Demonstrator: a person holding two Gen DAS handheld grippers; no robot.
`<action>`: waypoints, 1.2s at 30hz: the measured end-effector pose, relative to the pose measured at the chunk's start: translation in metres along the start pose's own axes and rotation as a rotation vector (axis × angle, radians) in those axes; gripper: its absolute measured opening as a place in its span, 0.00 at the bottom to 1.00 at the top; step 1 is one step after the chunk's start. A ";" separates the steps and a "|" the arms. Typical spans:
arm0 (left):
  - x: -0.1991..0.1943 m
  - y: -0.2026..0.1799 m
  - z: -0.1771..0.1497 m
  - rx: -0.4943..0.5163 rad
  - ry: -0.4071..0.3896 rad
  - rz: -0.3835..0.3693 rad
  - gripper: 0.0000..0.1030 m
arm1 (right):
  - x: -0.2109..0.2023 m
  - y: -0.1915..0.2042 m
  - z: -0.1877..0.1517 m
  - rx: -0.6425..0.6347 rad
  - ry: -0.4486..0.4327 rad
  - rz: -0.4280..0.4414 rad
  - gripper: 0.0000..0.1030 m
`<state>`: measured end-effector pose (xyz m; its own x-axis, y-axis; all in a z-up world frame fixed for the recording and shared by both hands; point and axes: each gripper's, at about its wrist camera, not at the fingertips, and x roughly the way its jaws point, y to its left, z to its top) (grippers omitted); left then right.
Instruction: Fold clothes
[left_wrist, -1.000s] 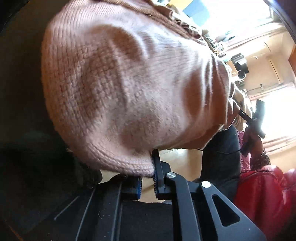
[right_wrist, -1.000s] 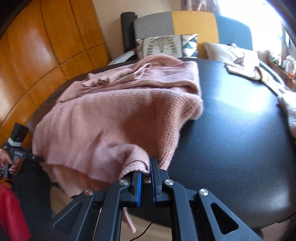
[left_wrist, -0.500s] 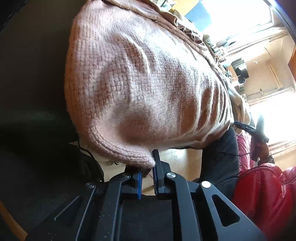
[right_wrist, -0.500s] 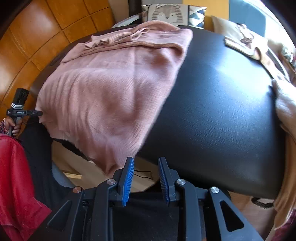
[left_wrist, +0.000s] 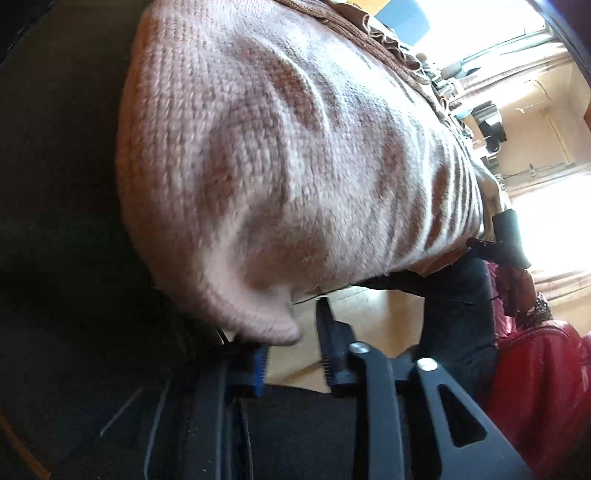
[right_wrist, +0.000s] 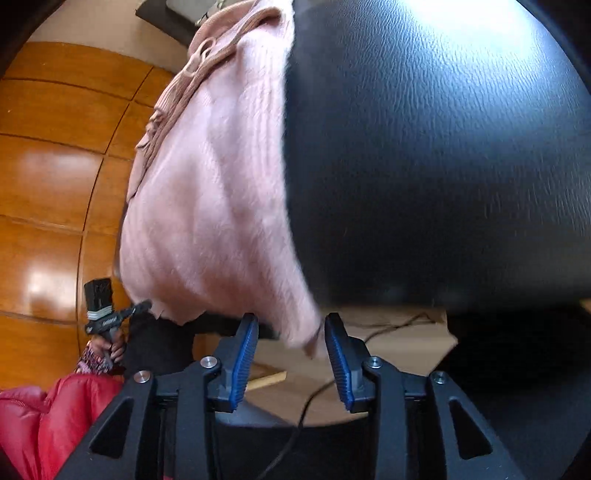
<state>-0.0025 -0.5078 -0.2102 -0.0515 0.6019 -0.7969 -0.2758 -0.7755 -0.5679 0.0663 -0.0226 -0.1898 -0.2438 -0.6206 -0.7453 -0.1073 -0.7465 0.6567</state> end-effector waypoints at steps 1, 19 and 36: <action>0.002 -0.001 0.002 -0.001 0.007 0.000 0.31 | 0.003 0.000 0.000 0.000 -0.001 0.004 0.38; -0.076 -0.057 0.007 0.065 -0.225 -0.110 0.05 | -0.022 0.050 -0.027 -0.077 -0.071 0.339 0.07; -0.131 -0.032 0.093 -0.069 -0.459 -0.368 0.05 | -0.078 0.107 0.093 -0.143 -0.371 0.537 0.06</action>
<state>-0.0763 -0.5447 -0.0683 -0.3789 0.8424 -0.3831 -0.2920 -0.5016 -0.8143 -0.0155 -0.0318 -0.0502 -0.5462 -0.8100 -0.2133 0.2445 -0.3977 0.8844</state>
